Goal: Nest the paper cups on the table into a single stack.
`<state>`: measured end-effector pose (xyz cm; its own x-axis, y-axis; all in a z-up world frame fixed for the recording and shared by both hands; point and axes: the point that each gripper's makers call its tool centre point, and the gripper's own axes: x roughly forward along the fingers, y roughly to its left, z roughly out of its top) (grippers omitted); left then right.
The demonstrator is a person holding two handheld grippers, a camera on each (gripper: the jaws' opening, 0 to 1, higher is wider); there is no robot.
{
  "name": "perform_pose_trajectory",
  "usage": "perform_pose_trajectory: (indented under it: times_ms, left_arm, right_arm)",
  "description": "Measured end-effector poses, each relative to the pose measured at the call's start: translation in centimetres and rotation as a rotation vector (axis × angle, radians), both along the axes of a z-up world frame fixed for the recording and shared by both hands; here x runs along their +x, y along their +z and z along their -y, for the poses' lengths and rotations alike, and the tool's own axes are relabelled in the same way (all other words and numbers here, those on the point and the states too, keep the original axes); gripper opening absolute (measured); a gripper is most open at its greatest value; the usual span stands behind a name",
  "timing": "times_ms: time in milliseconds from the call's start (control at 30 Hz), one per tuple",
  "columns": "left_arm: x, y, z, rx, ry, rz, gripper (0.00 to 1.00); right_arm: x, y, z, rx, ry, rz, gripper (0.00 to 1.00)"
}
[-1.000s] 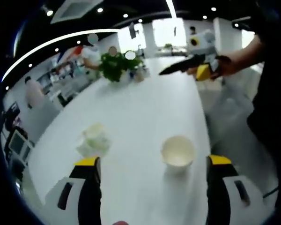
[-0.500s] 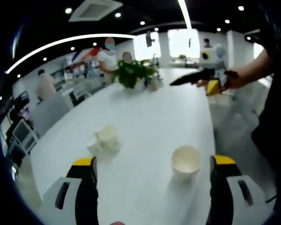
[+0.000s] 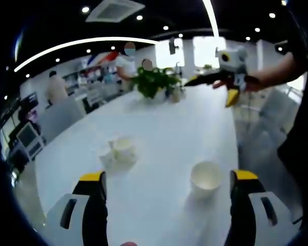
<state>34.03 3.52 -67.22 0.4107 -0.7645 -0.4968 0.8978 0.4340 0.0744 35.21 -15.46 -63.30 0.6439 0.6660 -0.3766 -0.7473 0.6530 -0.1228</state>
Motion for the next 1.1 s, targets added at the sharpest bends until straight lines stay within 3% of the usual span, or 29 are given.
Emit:
perform_pose_trajectory:
  times_ms: [133, 267, 333, 567, 767, 967, 1100]
  left_arm:
    - [0.1, 0.2, -0.1, -0.011, 0.009, 0.01, 0.99]
    - [0.1, 0.3, -0.1, -0.023, 0.026, 0.008, 0.99]
    - [0.1, 0.2, -0.1, -0.017, 0.027, 0.012, 0.99]
    - [0.1, 0.1, -0.1, -0.02, 0.036, 0.012, 0.99]
    - [0.0, 0.1, -0.5, 0.003, 0.043, 0.027, 0.99]
    - [0.2, 0.8, -0.7, 0.002, 0.059, 0.057, 0.99]
    - [0.2, 0.7, -0.6, 0.008, 0.062, 0.053, 0.99]
  right_arm:
    - [0.9, 0.5, 0.2, -0.056, 0.031, 0.01, 0.97]
    - [2.2, 0.9, 0.3, -0.173, 0.104, 0.048, 0.92]
    - [2.6, 1.3, -0.4, -0.174, 0.15, 0.055, 0.89]
    - [4.9, 0.0, -1.2, -0.363, 0.29, 0.102, 0.75]
    - [6.2, -1.1, -2.6, -0.379, 0.358, 0.097, 0.68]
    - [7.9, -2.3, -4.2, -0.475, 0.467, 0.122, 0.6]
    - [9.2, -3.0, -5.2, -0.482, 0.501, 0.115, 0.58]
